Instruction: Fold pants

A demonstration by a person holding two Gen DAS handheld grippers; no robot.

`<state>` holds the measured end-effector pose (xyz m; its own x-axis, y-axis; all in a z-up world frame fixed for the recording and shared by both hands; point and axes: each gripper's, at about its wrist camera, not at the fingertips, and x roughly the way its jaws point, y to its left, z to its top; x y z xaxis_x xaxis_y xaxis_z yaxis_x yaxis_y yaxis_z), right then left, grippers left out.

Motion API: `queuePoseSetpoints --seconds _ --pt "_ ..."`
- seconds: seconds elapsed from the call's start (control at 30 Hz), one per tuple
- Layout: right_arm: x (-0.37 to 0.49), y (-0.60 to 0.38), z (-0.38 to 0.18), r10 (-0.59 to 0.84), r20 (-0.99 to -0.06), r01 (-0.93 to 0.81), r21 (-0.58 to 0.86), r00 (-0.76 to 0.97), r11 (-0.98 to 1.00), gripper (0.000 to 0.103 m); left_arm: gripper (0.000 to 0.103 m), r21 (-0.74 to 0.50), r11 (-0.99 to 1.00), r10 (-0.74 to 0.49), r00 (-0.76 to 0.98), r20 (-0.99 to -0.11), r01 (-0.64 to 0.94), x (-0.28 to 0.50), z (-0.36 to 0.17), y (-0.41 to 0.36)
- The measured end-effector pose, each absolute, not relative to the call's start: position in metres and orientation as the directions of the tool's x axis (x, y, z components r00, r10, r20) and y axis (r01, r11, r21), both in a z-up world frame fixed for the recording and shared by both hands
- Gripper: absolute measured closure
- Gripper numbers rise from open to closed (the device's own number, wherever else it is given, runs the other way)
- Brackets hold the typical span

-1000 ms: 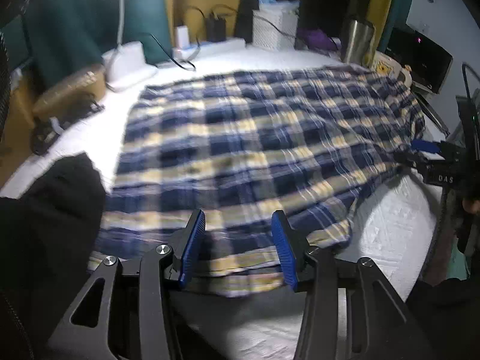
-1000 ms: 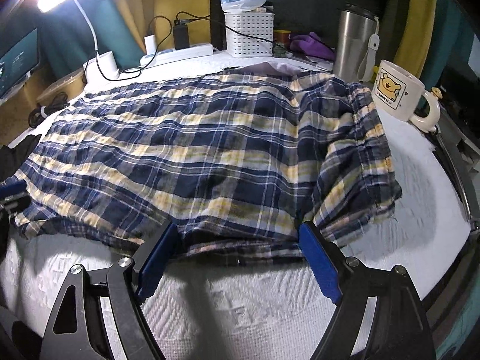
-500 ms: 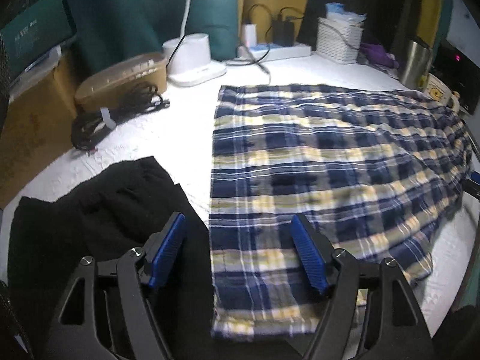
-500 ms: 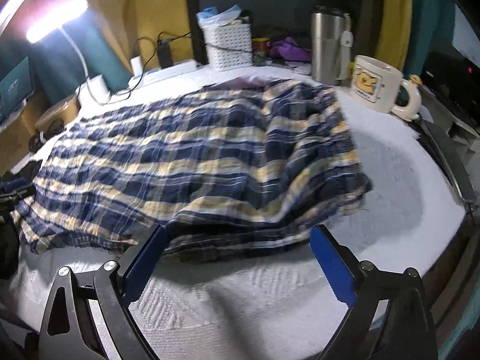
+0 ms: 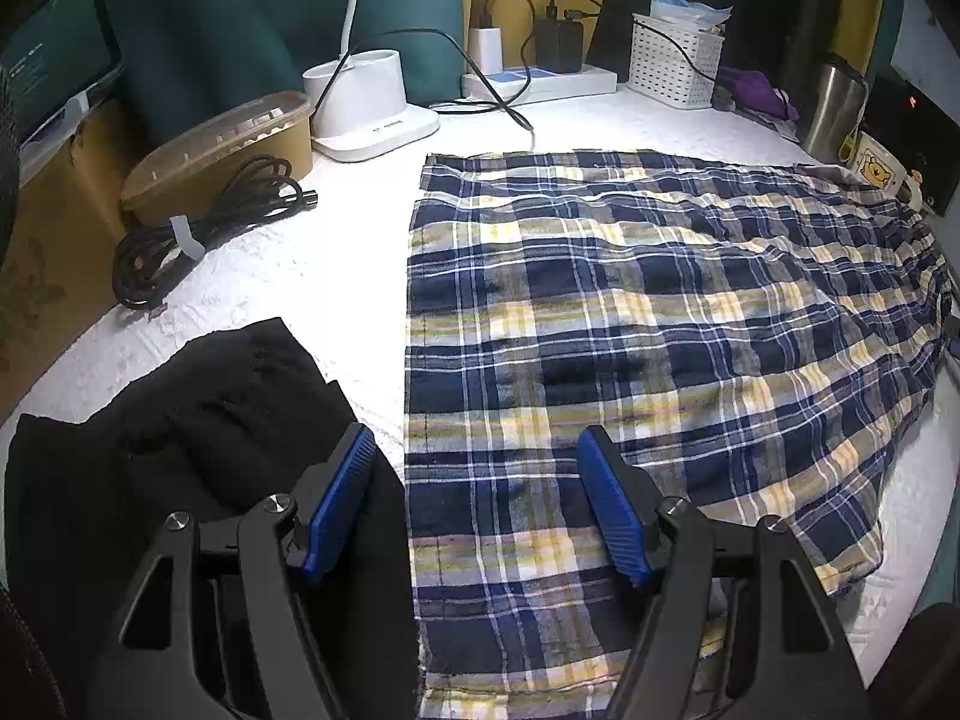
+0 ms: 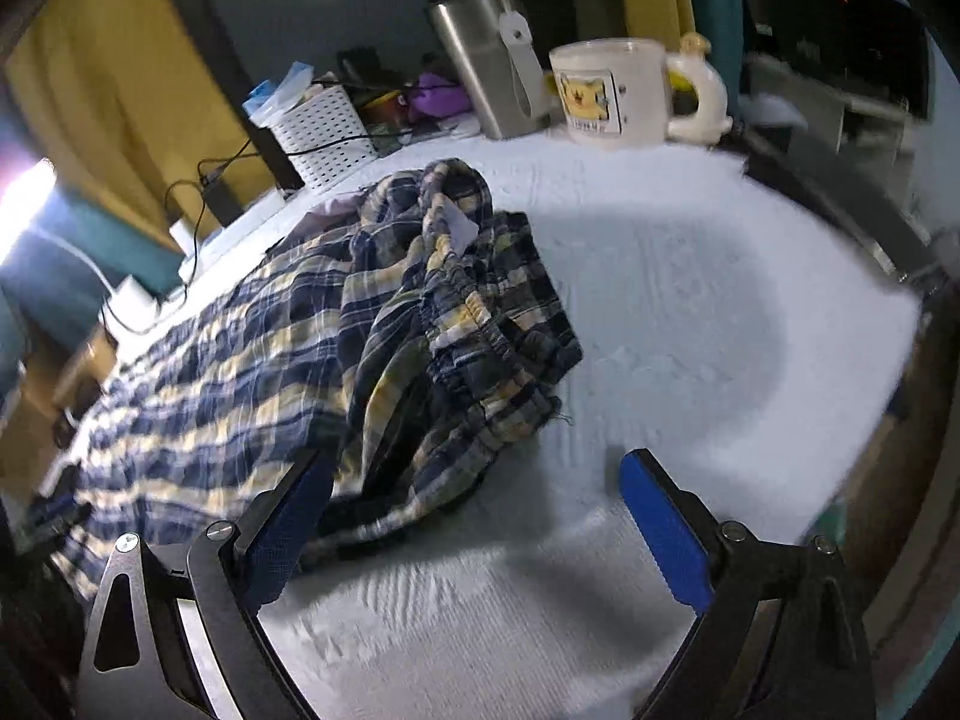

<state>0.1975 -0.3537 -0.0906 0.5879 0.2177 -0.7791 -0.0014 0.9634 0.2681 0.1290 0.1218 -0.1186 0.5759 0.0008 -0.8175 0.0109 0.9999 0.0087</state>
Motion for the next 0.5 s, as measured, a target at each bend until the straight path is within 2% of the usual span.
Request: queuePoseSetpoints --seconds 0.2,0.3,0.33,0.43,0.5 --pt "0.219 -0.349 -0.094 0.294 -0.753 -0.033 0.341 0.589 0.940 0.006 0.033 0.012 1.000 0.008 0.571 -0.821 0.003 0.131 -0.117 0.119" --pt "0.229 -0.344 -0.094 0.307 -0.748 -0.052 0.345 0.588 0.937 0.013 0.033 0.006 1.000 0.003 0.573 -0.820 0.004 0.130 -0.113 0.117" --pt "0.232 -0.343 -0.095 0.310 -0.749 -0.061 0.341 0.586 0.938 0.022 0.033 0.006 1.000 0.002 0.573 -0.819 0.005 0.129 -0.112 0.116" --pt "0.239 -0.343 -0.098 0.318 -0.752 -0.088 0.329 0.578 0.940 0.067 0.033 0.019 1.000 0.012 0.575 -0.818 0.006 0.130 -0.107 0.112" --pt "0.240 -0.346 -0.099 0.338 -0.743 -0.115 0.336 0.578 0.935 0.074 0.033 0.028 1.000 0.020 0.576 -0.817 0.006 0.131 -0.104 0.109"
